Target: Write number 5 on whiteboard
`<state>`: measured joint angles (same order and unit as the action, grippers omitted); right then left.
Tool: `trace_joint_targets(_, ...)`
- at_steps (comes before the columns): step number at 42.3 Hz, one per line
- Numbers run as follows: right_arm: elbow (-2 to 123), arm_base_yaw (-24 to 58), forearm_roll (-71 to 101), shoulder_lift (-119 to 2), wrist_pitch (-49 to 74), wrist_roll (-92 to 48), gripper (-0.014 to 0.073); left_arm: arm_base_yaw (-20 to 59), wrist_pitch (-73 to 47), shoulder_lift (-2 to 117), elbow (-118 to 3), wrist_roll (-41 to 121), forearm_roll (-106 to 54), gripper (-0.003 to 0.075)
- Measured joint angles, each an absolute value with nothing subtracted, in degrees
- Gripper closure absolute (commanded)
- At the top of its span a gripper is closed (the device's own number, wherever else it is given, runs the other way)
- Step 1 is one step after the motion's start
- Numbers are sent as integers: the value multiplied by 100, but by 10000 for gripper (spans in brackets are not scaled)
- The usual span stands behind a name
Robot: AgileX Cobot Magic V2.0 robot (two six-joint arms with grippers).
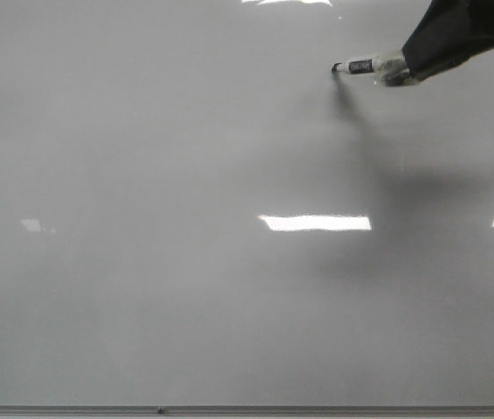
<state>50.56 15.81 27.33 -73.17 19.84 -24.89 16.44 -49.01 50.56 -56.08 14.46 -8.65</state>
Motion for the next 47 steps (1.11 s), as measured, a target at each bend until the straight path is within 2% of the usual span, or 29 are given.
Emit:
trace_joint_targets(9,5056,1614,2722,-7492,2332,-2627,655,1644,-4901,5056,-5608,1446,-869,227)
trace_joint_targets(18,4997,929,2576,-7319,2862,-2651,655,1644,-4901,5056,-5608,1446,-869,227)
trace_joint_targets(30,5080,1836,2576,-8000,2592,-2651,655,1644,-4892,5056,-5608,1446,-869,227)
trace_joint_targets(37,5215,1841,2492,-7562,2723,-2651,655,1644,-4892,5056,-5608,1442,-869,227)
trace_joint_targets(47,5215,1498,2407,-7480,2252,-2602,655,1644,-4892,5056,-5608,1442,-869,227)
